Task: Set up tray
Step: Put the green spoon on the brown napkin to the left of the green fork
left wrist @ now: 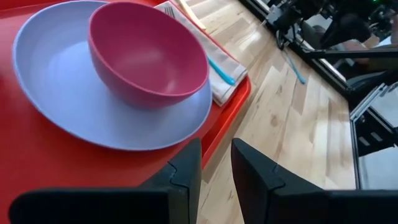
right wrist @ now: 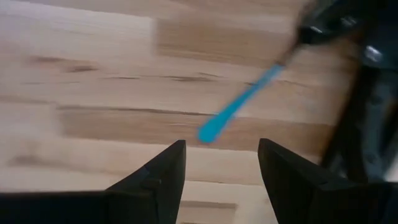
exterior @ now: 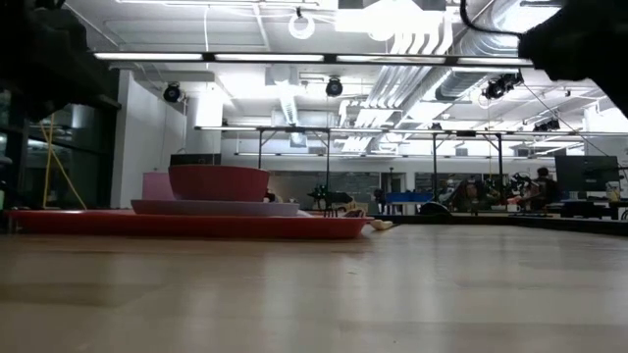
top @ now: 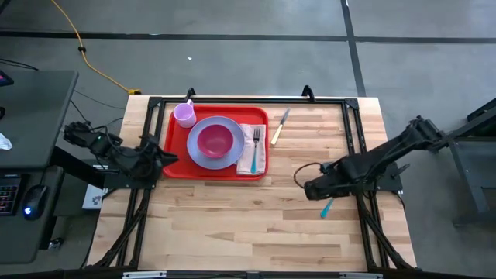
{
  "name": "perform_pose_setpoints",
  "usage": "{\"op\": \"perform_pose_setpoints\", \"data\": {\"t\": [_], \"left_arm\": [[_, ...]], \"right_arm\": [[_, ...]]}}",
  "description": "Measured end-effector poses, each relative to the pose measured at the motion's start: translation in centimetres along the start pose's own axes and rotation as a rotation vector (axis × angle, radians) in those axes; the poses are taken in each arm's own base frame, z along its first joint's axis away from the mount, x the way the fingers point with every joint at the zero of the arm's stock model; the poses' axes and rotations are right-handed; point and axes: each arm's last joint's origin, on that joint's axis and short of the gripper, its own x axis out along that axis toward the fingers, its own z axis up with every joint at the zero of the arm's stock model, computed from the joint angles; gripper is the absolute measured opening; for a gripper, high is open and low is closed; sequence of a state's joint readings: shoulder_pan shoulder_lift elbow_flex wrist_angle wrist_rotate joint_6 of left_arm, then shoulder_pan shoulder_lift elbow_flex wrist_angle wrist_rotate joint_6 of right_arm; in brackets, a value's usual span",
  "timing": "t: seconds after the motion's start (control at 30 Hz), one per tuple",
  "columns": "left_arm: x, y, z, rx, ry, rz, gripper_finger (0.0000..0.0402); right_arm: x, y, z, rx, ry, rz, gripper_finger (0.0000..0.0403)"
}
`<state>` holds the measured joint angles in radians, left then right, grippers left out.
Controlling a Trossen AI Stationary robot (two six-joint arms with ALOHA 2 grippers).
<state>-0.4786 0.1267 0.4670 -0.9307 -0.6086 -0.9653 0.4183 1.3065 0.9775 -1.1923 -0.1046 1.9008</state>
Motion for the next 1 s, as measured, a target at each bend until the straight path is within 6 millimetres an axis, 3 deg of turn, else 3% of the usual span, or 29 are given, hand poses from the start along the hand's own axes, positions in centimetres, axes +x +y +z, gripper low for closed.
{"op": "perform_pose_setpoints", "data": {"t": [0.27, 0.73, 1.0], "left_arm": [[-0.8, 0.9, 0.0, -0.032, -0.022, -0.044, 0.0117], [-0.8, 1.0, 0.0, -0.034, -0.029, -0.042, 0.0117], [-0.8, 1.0, 0.0, -0.035, -0.029, -0.042, 0.0117]], "right_arm": [[2.2, 0.2, -0.1, 0.121, -0.006, -0.255, 0.0181], [4.8, 0.3, 1.9, 0.231, 0.007, -0.239, 0.0181], [6.3, -1.2, 2.3, 0.262, 0.026, -0.29, 0.0181]]}}
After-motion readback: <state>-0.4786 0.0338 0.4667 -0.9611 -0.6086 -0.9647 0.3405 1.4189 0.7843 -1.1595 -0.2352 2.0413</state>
